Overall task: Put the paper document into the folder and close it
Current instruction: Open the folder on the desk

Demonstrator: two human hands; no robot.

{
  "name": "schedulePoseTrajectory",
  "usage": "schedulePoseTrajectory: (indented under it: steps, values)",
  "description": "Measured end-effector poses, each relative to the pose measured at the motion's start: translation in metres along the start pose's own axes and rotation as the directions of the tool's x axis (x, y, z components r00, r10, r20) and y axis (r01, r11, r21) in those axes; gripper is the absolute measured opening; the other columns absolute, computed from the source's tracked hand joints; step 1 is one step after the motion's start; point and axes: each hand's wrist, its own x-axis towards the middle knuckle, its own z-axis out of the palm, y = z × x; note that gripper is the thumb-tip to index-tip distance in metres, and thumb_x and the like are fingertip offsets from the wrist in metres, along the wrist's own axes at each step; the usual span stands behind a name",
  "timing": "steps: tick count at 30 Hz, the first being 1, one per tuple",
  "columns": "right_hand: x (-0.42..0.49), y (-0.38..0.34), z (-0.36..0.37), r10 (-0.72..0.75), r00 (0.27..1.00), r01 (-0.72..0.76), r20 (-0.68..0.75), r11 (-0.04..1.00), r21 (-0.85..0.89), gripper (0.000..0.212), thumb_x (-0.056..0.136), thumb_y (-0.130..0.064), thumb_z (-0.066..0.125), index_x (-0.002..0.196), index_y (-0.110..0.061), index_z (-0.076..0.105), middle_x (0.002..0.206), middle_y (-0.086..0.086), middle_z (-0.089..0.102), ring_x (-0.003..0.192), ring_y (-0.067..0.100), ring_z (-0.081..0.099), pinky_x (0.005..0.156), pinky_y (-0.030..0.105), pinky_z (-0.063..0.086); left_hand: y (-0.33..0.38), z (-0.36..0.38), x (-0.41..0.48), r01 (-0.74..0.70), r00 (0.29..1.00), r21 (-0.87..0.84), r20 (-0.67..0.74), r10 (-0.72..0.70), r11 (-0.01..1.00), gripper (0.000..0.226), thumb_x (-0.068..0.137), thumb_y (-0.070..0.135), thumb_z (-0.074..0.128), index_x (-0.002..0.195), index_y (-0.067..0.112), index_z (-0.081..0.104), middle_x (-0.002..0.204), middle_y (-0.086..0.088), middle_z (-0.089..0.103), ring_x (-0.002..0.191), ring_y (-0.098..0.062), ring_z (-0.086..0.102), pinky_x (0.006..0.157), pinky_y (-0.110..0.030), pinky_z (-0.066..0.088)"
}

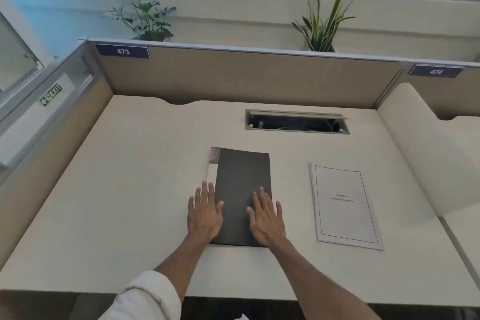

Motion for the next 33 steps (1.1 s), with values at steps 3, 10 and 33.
schedulePoseTrajectory:
  steps: [3, 10, 33]
  values:
    - [-0.001, 0.006, 0.003, 0.027, 0.999, -0.027, 0.017, 1.000, -0.017, 0.063, 0.120, -0.044, 0.016, 0.179, -0.022, 0.006, 0.185, -0.001, -0.016, 0.175, 0.018, 0.001, 0.142, 0.052, 0.003, -0.007, -0.001, -0.001, 0.077, 0.997, 0.009, -0.023, -0.077, 0.997, 0.070, 0.120, 0.044, 0.025, 0.178, 0.010, 0.004, 0.187, -0.009, 0.001, 0.172, -0.029, 0.021, 0.140, -0.049, 0.021]
    - [-0.004, 0.018, 0.004, 0.106, 0.993, -0.104, -0.051, 0.994, 0.034, 0.055, 0.116, -0.033, 0.041, 0.170, -0.022, 0.034, 0.180, 0.006, 0.022, 0.167, 0.026, 0.029, 0.136, 0.049, 0.027, -0.011, -0.002, -0.008, 0.070, 0.995, 0.133, 0.056, -0.078, 0.989, 0.073, 0.117, 0.041, 0.040, 0.177, 0.011, 0.012, 0.173, -0.012, 0.036, 0.153, -0.034, 0.047, 0.124, -0.050, 0.043]
    - [0.023, 0.041, -0.046, 0.509, 0.860, -0.303, 0.028, 0.467, 0.831, 0.038, 0.106, -0.025, 0.069, 0.117, 0.011, 0.072, 0.124, 0.021, 0.077, 0.101, 0.030, 0.067, 0.106, 0.045, 0.056, -0.012, -0.027, 0.009, 0.073, 0.997, 0.009, 0.018, -0.074, 0.997, 0.056, 0.115, 0.049, 0.041, 0.156, 0.013, 0.053, 0.151, -0.011, 0.065, 0.134, -0.037, 0.068, 0.110, -0.048, 0.057]
